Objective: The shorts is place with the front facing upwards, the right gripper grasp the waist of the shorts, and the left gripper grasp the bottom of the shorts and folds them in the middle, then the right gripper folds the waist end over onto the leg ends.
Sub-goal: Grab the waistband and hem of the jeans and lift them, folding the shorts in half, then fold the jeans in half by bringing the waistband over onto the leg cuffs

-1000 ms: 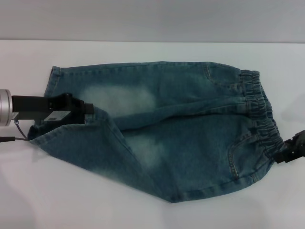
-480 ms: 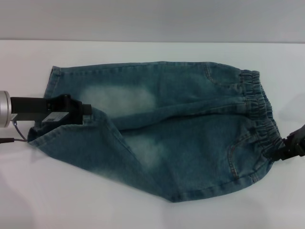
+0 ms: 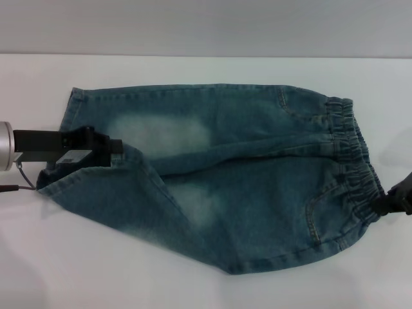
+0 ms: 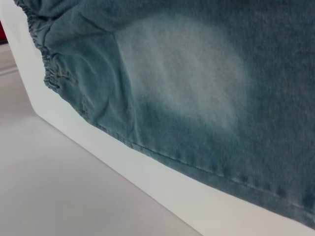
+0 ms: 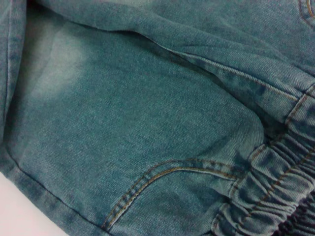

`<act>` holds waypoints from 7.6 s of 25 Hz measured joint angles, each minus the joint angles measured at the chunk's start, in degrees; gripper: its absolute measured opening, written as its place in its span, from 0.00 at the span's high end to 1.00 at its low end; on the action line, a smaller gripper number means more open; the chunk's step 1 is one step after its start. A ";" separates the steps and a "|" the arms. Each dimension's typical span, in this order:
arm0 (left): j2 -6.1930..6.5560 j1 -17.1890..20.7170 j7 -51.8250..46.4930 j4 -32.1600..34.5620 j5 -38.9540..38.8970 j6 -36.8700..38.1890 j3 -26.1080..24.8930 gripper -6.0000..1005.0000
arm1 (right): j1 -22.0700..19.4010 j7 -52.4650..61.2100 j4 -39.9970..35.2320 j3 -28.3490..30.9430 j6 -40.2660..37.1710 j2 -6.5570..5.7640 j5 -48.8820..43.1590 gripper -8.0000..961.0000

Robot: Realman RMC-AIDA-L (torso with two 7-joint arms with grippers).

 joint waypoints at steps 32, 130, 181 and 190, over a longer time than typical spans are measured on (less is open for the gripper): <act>3.40 -1.11 -1.45 2.62 -2.99 -7.58 -0.37 0.98 | -6.47 -13.07 13.92 15.97 10.80 -0.90 29.72 0.99; -1.99 -5.41 2.29 3.34 -2.92 -32.31 5.52 0.84 | 0.77 -4.96 17.20 16.36 30.57 0.10 37.72 0.89; -3.04 -3.35 5.45 3.70 -6.67 -33.58 5.39 0.18 | -6.10 -0.28 13.81 16.27 31.68 -1.71 38.19 0.56; -3.59 -4.17 6.83 3.36 -7.54 -34.83 5.49 0.18 | -4.57 0.05 14.18 16.26 32.64 -1.08 30.46 0.56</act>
